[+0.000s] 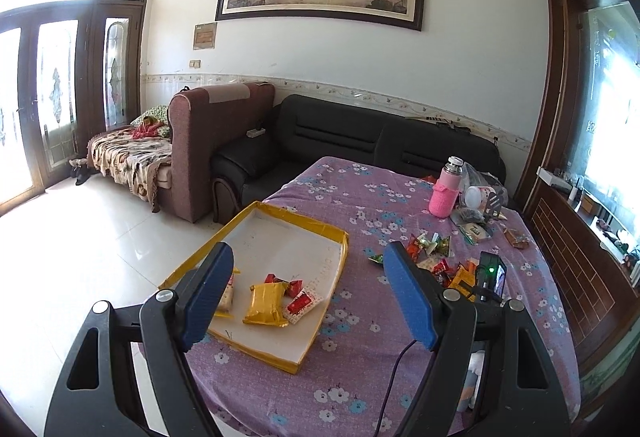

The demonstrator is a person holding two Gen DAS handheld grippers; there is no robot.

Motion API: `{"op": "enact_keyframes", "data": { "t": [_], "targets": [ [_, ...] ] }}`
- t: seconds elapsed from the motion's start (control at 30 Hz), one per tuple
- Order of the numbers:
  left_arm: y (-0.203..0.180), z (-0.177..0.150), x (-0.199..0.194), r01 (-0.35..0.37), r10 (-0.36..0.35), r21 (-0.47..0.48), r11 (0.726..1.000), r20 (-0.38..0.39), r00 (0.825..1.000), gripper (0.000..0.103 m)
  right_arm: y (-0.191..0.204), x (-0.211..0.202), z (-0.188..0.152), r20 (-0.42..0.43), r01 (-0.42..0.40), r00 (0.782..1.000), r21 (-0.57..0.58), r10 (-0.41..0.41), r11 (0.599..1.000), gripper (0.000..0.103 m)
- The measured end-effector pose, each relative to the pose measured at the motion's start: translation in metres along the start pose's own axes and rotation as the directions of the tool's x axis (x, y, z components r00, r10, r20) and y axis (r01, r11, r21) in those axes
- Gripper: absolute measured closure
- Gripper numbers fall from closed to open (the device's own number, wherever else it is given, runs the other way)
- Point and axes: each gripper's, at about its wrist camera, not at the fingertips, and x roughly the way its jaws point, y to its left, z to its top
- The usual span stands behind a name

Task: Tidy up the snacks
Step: 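Withdraw both open grippers from the tray back toward the snack pile, then grasp the orange dark-label packet with the right gripper and drop it before the left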

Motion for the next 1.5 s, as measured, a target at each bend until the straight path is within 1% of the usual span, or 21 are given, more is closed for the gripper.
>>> {"op": "enact_keyframes", "data": {
  "t": [0.2,0.37,0.5,0.57,0.6,0.67,0.73,0.8,0.83,0.9,0.97,1.03,1.07,1.13,1.17,1.2,1.23,1.3,1.37,1.43,1.5],
  "targets": [
    [0.001,-0.003,0.011,0.021,-0.022,-0.012,1.0,-0.026,0.999,0.025,-0.001,0.0,0.0,0.001,0.001,1.0,0.001,-0.001,1.0,0.041],
    [-0.003,-0.011,0.032,0.063,-0.063,-0.004,0.998,-0.076,0.995,0.025,-0.006,-0.001,-0.001,0.001,0.01,1.0,0.018,-0.01,1.0,0.041],
    [-0.001,-0.017,0.049,0.1,-0.102,-0.027,0.995,-0.111,0.989,0.025,-0.007,0.0,-0.001,0.002,0.018,1.0,0.014,-0.018,1.0,0.041],
    [-0.001,-0.02,0.065,0.141,-0.149,-0.063,0.988,-0.142,0.979,0.025,-0.005,-0.002,-0.001,0.01,0.021,1.0,0.007,-0.021,1.0,0.04],
    [-0.002,-0.023,0.073,0.172,-0.185,-0.088,0.981,-0.157,0.97,0.025,-0.002,-0.005,-0.001,0.024,0.022,0.999,-0.003,-0.022,1.0,0.04],
    [-0.008,-0.03,0.093,0.238,-0.262,-0.139,0.961,-0.194,0.945,0.025,0.003,-0.018,0.0,0.075,0.023,0.997,-0.025,-0.022,0.999,0.041],
    [-0.02,-0.038,0.114,0.283,-0.311,-0.144,0.948,-0.241,0.919,0.025,-0.002,-0.043,0.0,0.113,0.039,0.993,-0.02,-0.037,0.999,0.041],
    [-0.032,-0.044,0.132,0.317,-0.341,-0.128,0.94,-0.272,0.9,0.025,-0.014,-0.073,-0.001,0.147,0.07,0.987,-0.012,-0.067,0.997,0.041],
    [-0.037,-0.047,0.139,0.333,-0.356,-0.127,0.934,-0.28,0.892,0.025,-0.028,-0.094,-0.001,0.165,0.122,0.979,-0.005,-0.119,0.993,0.041],
    [-0.047,-0.054,0.153,0.37,-0.394,-0.135,0.919,-0.302,0.868,0.025,-0.052,-0.123,0.004,0.182,0.217,0.959,0.015,-0.216,0.976,0.04],
    [-0.059,-0.064,0.168,0.401,-0.428,-0.15,0.904,-0.343,0.836,0.025,-0.083,-0.148,0.011,0.18,0.314,0.93,0.066,-0.32,0.947,0.04],
    [-0.074,-0.073,0.179,0.425,-0.447,-0.145,0.893,-0.387,0.806,0.025,-0.106,-0.161,0.018,0.162,0.358,0.913,0.12,-0.374,0.926,0.04],
    [-0.079,-0.075,0.181,0.432,-0.448,-0.134,0.892,-0.399,0.801,0.025,-0.116,-0.162,0.022,0.144,0.371,0.91,0.136,-0.389,0.919,0.04],
    [-0.087,-0.077,0.179,0.439,-0.44,-0.102,0.893,-0.406,0.801,0.025,-0.123,-0.153,0.029,0.126,0.377,0.911,0.138,-0.394,0.916,0.039],
    [-0.09,-0.078,0.177,0.438,-0.431,-0.08,0.895,-0.407,0.806,0.025,-0.124,-0.146,0.031,0.116,0.363,0.919,0.13,-0.378,0.923,0.038],
    [-0.091,-0.078,0.176,0.434,-0.417,-0.056,0.899,-0.408,0.812,0.025,-0.124,-0.133,0.035,0.094,0.338,0.932,0.118,-0.349,0.934,0.034],
    [-0.094,-0.078,0.175,0.427,-0.401,-0.032,0.904,-0.413,0.818,0.025,-0.123,-0.123,0.038,0.078,0.323,0.94,0.109,-0.332,0.94,0.034],
    [-0.095,-0.077,0.176,0.419,-0.385,-0.011,0.908,-0.419,0.823,0.025,-0.122,-0.09,0.05,0.047,0.3,0.952,0.069,-0.304,0.951,0.034],
    [-0.093,-0.074,0.177,0.399,-0.36,0.004,0.917,-0.42,0.833,0.025,-0.121,-0.065,0.062,0.047,0.314,0.948,0.024,-0.315,0.949,0.036],
    [-0.09,-0.071,0.178,0.378,-0.337,0.016,0.926,-0.42,0.843,0.025,-0.126,-0.046,0.069,0.048,0.332,0.942,0.014,-0.333,0.943,0.035],
    [-0.086,-0.069,0.183,0.364,-0.322,0.019,0.931,-0.421,0.848,0.025,-0.134,-0.029,0.069,-0.01,0.272,0.962,0.051,-0.272,0.961,0.036]
  ]
}}
